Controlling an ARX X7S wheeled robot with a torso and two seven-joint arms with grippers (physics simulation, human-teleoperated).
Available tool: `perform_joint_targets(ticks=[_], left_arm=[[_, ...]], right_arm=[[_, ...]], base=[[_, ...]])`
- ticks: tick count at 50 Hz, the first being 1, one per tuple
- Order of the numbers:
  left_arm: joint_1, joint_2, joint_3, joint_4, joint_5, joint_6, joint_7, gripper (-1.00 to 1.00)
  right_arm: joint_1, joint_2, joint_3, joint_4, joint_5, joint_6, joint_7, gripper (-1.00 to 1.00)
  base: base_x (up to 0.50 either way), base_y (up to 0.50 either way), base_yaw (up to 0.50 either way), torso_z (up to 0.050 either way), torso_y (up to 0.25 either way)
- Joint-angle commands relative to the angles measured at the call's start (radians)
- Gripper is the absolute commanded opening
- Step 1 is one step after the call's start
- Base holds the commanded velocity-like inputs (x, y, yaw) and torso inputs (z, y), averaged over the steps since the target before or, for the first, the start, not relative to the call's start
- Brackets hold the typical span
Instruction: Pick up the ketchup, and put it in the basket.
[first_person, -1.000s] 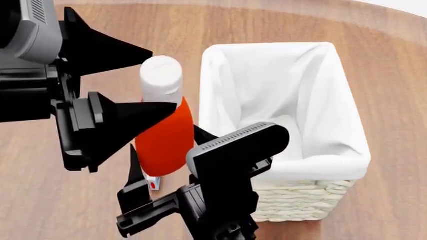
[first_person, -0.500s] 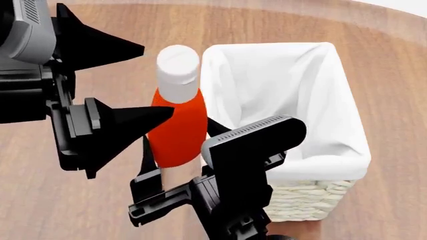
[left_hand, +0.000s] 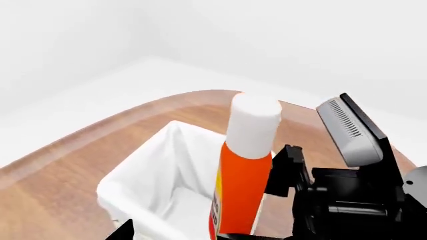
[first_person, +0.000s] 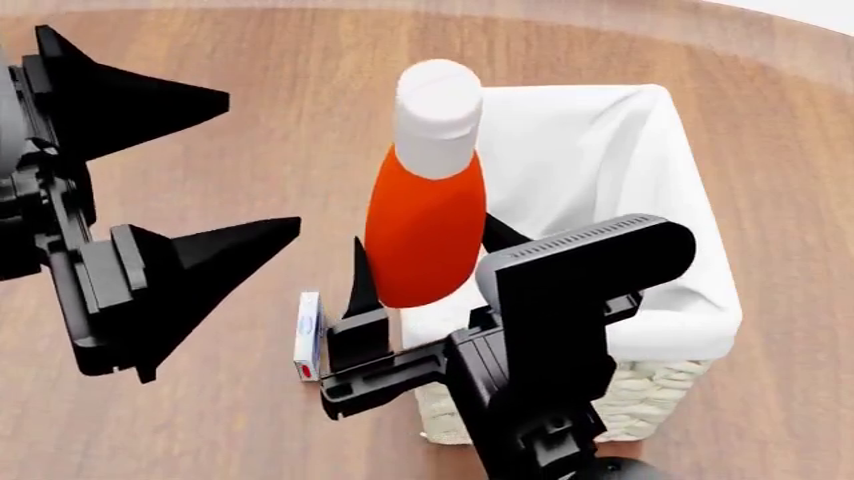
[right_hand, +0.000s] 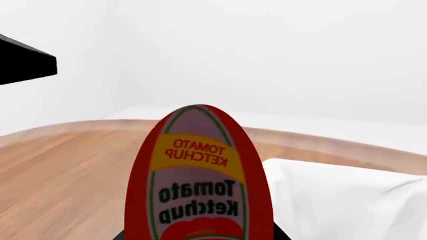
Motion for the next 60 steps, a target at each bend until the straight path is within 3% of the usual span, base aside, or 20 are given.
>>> perform_joint_targets(ticks=[1,9,15,26,31,41,50,60], left_arm=[[0.132,-0.066,-0.075,0.130,-0.035,0.086,-0.108,1.00],[0.278,-0.077,-0.112,0.175,-0.016,0.158,-0.283,1.00],[0.470,-0.110,-0.171,0.323,-0.001,0.270,-0.424,1.00],[0.775,-0.125,-0.187,0.470,0.204,0.440,-0.507,1.00],[0.979,-0.116,-0.196,0.504,0.305,0.582,-0.479,1.00],[1.245,-0.088,-0.151,0.544,0.534,0.745,-0.496,1.00],[1.387,-0.077,-0.153,0.532,0.618,0.864,-0.500,1.00],[1.446,-0.074,-0.161,0.516,0.641,0.928,-0.491,1.00]], right_arm=[[0.014,0.013,0.041,0.006,-0.008,-0.006,-0.004,-1.00],[0.037,0.004,0.044,0.029,-0.007,-0.008,-0.002,-1.00],[0.049,0.002,0.060,0.032,0.020,0.007,0.006,-1.00],[0.073,0.006,0.083,0.010,0.067,0.064,0.057,-1.00],[0.111,-0.005,0.091,0.030,0.090,0.111,0.099,-1.00],[0.168,-0.019,0.077,0.079,0.093,0.177,0.151,-1.00],[0.226,-0.039,0.070,0.121,0.093,0.238,0.212,-1.00],[0.306,-0.063,0.082,0.174,0.131,0.327,0.266,-1.00]], base=[[0.00,0.00,0.00,0.000,0.000],[0.00,0.00,0.00,0.000,0.000],[0.00,0.00,0.00,0.000,0.000],[0.00,0.00,0.00,0.000,0.000],[0.00,0.00,0.00,0.002,0.000],[0.00,0.00,0.00,0.000,0.001],[0.00,0.00,0.00,0.000,0.000],[0.00,0.00,0.00,0.000,0.000]])
